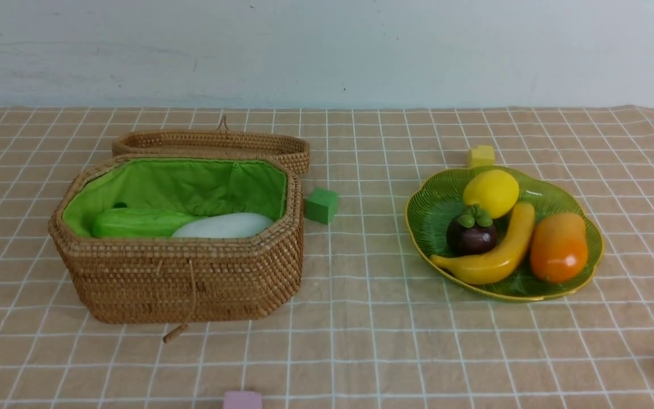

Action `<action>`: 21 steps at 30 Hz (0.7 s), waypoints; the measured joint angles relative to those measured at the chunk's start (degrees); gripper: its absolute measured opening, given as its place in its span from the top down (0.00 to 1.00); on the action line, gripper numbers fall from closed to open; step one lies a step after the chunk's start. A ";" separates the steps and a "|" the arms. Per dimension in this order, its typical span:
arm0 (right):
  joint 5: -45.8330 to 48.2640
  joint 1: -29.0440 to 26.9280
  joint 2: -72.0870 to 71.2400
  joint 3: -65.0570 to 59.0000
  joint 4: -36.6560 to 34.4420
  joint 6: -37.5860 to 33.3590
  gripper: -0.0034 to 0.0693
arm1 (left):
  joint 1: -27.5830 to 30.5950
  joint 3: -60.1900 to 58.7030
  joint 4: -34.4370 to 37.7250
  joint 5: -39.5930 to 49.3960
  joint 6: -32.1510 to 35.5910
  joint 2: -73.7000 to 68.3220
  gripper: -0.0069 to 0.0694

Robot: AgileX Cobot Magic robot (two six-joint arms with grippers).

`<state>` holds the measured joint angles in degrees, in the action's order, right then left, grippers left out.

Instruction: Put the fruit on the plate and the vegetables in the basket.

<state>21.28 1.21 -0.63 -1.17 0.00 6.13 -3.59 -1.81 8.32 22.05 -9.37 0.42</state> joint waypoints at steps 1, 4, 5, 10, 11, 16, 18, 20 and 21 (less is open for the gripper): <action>0.00 0.00 0.00 0.00 0.00 0.00 0.94 | 0.05 0.00 0.22 0.05 -0.45 0.00 0.93; 0.00 0.00 0.00 0.00 0.00 0.00 0.94 | 0.05 0.00 0.64 -0.01 -1.11 0.00 0.93; 0.00 0.00 0.00 0.00 0.00 0.00 0.94 | 0.05 0.00 0.75 -0.01 -1.19 0.00 0.93; 0.00 0.00 0.00 0.00 0.00 0.00 0.93 | 0.05 0.00 0.81 -0.01 -1.30 0.00 0.93; 0.00 0.00 0.00 0.00 0.00 0.00 0.93 | 0.05 0.00 0.81 -0.01 -1.30 0.00 0.93; 0.00 0.00 0.00 0.00 0.00 0.00 0.93 | 0.05 0.00 0.81 0.03 -1.32 0.00 0.93; 0.00 0.00 0.00 0.00 0.00 0.00 0.92 | 0.05 0.00 0.81 0.03 -1.32 0.00 0.93; 0.00 0.00 0.00 0.00 0.00 0.00 0.92 | 0.05 0.00 0.81 0.03 -1.32 0.00 0.93; 0.00 0.00 0.00 0.00 0.00 0.00 0.92 | 0.05 0.00 0.81 0.03 -1.32 0.00 0.93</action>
<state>21.28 1.21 -0.63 -1.17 0.00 6.13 -3.54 -1.81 9.13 22.09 -10.69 0.42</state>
